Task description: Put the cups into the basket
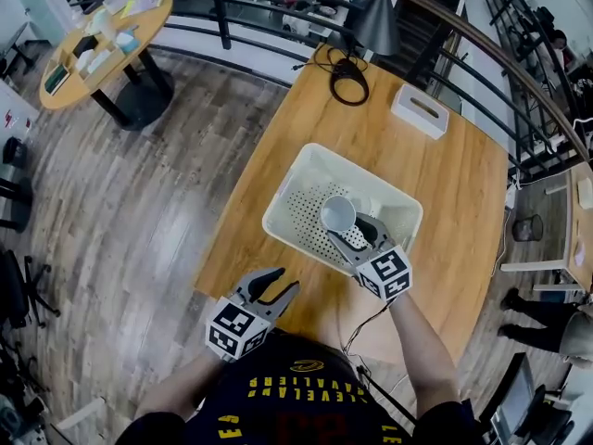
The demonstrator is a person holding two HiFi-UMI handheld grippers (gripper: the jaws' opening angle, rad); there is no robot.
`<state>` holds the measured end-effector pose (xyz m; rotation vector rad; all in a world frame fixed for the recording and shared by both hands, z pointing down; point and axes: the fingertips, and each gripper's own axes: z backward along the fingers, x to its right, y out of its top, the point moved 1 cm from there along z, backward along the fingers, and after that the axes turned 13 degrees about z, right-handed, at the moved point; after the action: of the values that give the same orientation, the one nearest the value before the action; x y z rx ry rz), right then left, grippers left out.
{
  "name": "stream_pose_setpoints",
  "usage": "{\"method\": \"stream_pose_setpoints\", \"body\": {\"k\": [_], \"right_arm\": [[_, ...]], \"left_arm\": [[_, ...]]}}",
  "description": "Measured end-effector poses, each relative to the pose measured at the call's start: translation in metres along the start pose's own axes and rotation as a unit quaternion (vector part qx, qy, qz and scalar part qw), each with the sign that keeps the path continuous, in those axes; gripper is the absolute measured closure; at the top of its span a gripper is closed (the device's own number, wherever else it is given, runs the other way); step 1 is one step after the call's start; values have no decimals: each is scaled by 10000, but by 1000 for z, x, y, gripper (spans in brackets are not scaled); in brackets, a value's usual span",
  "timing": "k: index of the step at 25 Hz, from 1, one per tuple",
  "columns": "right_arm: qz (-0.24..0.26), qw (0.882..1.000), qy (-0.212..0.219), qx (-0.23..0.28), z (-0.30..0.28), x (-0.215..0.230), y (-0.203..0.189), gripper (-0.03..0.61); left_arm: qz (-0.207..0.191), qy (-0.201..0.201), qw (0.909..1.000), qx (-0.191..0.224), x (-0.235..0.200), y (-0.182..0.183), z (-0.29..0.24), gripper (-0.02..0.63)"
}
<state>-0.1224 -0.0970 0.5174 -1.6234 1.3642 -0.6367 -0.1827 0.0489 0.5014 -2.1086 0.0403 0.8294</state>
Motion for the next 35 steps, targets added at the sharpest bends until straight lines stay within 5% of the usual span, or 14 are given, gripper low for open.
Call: {"method": "stream_pose_setpoints", "body": {"k": [23,35], "right_arm": [[594,9931,953,-337,-65,-21,-24,344],[458,9897,1303,-379,-82,-36,-33,344]], "left_arm": [[265,177,9994,-97,-42,10,-1,466],[340,234,9990,-143,-54,13,-12,466]]}}
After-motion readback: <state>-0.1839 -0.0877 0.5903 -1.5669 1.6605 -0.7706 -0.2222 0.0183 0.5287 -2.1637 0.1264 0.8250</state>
